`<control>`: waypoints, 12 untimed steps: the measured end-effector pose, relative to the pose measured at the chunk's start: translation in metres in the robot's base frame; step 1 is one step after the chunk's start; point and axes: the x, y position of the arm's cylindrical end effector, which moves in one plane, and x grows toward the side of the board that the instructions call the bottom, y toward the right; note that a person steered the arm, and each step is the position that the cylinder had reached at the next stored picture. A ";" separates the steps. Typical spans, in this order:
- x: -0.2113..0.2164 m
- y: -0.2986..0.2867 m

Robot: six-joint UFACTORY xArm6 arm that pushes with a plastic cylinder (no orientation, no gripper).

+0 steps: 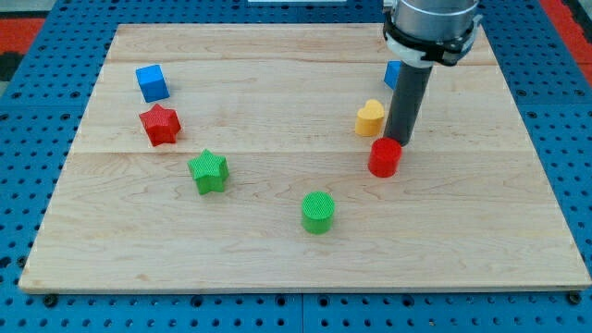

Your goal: Move the triangle left to the heart

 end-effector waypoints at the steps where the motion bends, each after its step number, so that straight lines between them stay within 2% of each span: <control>1: 0.005 0.012; 2: 0.005 0.074; 3: -0.049 0.059; 4: -0.075 0.033; 5: -0.083 0.004; 6: -0.085 0.031; 7: -0.093 0.124; 8: -0.151 0.092; 9: -0.150 -0.011; 10: -0.148 -0.087; 12: -0.133 0.114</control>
